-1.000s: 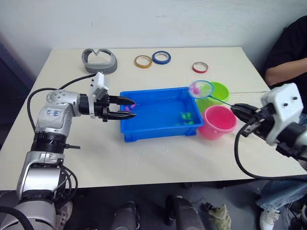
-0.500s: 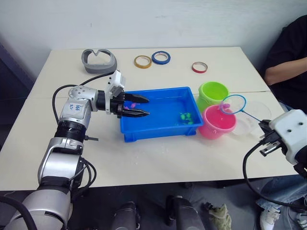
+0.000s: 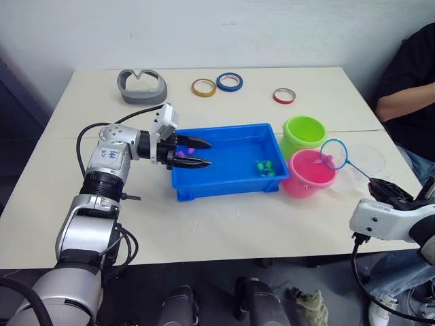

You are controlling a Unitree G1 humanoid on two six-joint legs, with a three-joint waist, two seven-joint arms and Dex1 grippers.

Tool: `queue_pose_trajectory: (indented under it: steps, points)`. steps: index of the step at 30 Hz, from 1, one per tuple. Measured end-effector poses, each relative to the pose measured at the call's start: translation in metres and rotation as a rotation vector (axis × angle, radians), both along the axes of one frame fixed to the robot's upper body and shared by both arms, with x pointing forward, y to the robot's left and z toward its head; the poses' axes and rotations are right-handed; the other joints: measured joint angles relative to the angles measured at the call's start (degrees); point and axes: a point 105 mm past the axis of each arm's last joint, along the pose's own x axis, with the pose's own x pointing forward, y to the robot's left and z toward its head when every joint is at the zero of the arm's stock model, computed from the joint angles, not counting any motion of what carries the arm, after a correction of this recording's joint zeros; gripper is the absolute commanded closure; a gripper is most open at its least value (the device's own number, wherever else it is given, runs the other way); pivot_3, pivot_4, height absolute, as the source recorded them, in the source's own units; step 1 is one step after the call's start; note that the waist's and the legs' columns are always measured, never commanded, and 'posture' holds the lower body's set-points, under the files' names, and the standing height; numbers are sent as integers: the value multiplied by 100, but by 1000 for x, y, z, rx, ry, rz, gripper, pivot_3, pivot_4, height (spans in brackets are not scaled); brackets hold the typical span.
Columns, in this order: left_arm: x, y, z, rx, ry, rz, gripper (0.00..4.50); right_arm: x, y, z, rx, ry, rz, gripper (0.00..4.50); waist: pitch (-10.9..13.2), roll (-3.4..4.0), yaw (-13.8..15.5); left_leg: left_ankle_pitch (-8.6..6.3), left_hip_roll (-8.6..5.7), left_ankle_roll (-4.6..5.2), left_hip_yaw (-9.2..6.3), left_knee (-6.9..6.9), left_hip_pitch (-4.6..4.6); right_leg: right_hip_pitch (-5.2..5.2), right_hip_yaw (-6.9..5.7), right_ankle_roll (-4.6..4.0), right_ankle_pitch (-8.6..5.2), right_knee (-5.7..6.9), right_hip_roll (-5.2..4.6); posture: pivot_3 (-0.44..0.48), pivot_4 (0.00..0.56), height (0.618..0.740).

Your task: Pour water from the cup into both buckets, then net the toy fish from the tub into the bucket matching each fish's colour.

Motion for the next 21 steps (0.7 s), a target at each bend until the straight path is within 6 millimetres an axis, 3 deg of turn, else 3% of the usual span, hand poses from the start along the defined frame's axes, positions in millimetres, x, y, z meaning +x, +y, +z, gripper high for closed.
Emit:
queue_pose_trajectory:
  steps: [4, 13, 21]
  points:
    - [0, 0, 0, 0, -1, 0, 1530, 2, 1, -2, -135, -18, 41, 4500, 0, 0, -6, 2, 2, -3, -1, 0, 1, 0, 0, 0, 0, 1, 2, 0, 150, 713]
    - [0, 0, 0, 1, -3, 1, 1530, 4, 10, -4, -220, -36, 123, 4500, 0, 0, -8, 3, 1, -5, 0, 3, 2, 2, 0, 0, 0, 3, 3, 0, 150, 713]
    - [0, 0, 0, 1, -10, 0, 1530, -2, 13, 5, -368, -114, 197, 4500, 0, 0, -3, 4, 2, -7, -1, 3, 4, 4, -1, 0, 0, 4, 4, 0, 150, 713]
